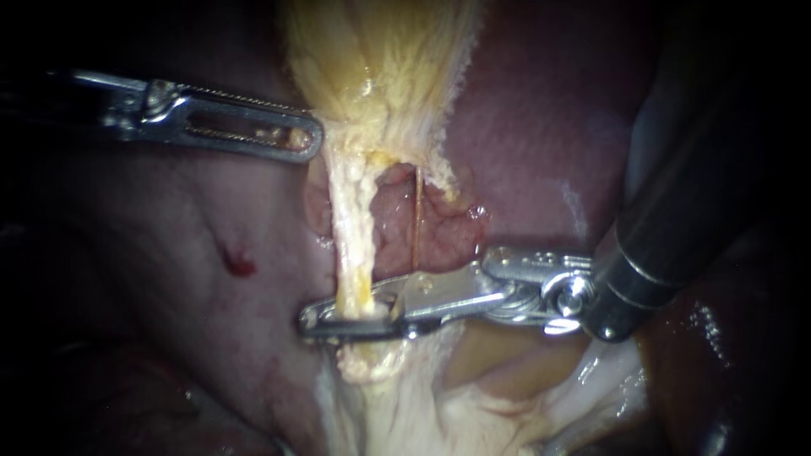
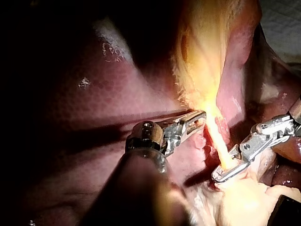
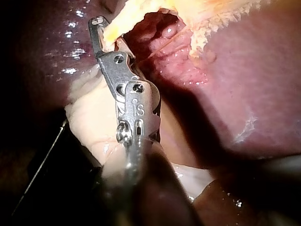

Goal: Clipping first clip left tube

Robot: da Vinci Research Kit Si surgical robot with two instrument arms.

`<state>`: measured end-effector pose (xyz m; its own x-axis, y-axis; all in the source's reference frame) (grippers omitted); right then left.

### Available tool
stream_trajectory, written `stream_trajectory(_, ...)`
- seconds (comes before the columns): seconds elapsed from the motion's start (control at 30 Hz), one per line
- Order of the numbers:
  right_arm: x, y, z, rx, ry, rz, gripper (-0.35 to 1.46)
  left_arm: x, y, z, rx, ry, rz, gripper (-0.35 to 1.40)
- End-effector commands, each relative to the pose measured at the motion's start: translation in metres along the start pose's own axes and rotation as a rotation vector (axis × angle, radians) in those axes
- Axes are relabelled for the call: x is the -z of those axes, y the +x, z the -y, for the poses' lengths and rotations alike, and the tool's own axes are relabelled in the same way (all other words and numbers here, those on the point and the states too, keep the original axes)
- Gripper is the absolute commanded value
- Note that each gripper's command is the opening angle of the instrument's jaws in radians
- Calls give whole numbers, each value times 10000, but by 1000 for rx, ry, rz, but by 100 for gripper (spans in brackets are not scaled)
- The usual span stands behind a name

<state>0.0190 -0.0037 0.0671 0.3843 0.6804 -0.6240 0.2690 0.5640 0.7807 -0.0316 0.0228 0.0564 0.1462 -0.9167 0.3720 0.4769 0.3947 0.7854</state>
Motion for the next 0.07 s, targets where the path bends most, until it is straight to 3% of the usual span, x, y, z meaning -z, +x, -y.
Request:
stream_trajectory(0.03, 0, 0, 0, 0, 0, 0, -35, 0, 0, 0, 0, 0, 0, -35)
stream_trajectory(0.07, 0, 0, 0, 0, 0, 0, -35, 0, 0, 0, 0, 0, 0, -35)
